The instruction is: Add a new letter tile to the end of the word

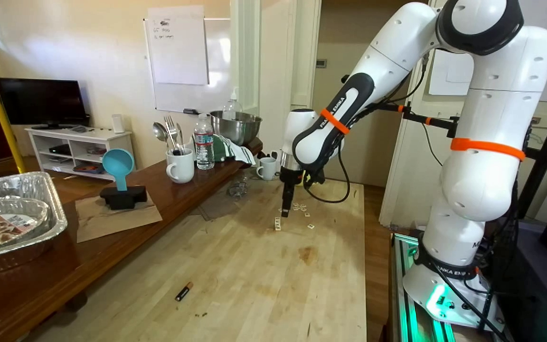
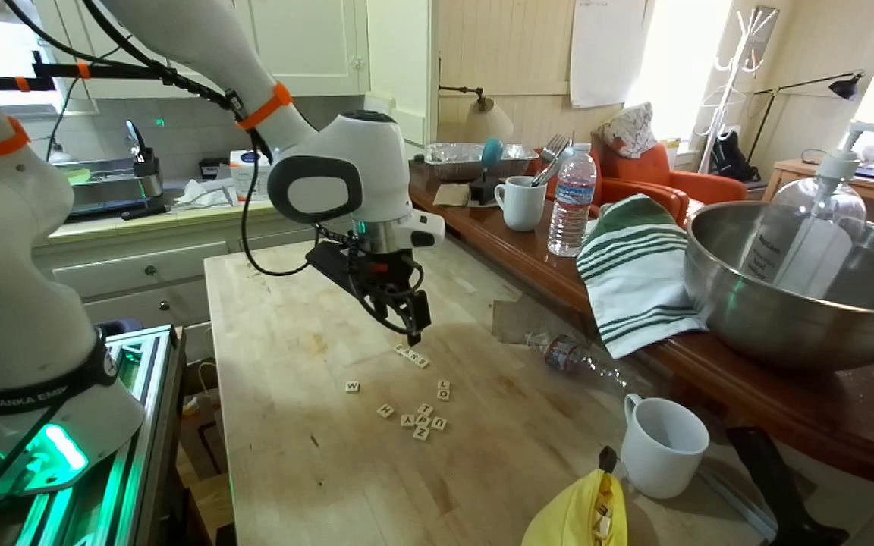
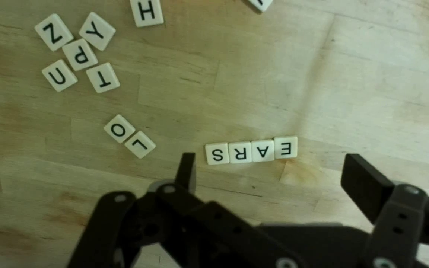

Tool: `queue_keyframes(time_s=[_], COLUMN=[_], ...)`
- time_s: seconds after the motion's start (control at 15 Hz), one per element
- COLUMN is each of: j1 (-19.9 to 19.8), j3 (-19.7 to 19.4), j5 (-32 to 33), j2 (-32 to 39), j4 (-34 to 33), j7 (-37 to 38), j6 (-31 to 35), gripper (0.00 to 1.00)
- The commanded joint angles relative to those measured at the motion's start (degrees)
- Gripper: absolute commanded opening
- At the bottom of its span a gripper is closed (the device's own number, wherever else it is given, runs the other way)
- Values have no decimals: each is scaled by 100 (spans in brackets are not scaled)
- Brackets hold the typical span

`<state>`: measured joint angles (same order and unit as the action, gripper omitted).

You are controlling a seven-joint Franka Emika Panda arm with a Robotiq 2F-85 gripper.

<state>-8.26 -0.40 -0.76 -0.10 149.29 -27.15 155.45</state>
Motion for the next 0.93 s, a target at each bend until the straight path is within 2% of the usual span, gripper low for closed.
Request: queue_keyframes(time_s=[0.0, 0.33, 0.4, 0.87], j1=[183, 260, 262, 291], j3=[-137, -166, -190, -207], j5=[23, 36, 18, 21], j2=[-270, -405, -180, -227], j4=[170, 259, 108, 136], j7=[174, 307, 176, 220], j6=[-186, -206, -43, -48], gripper=[100, 100, 100, 100])
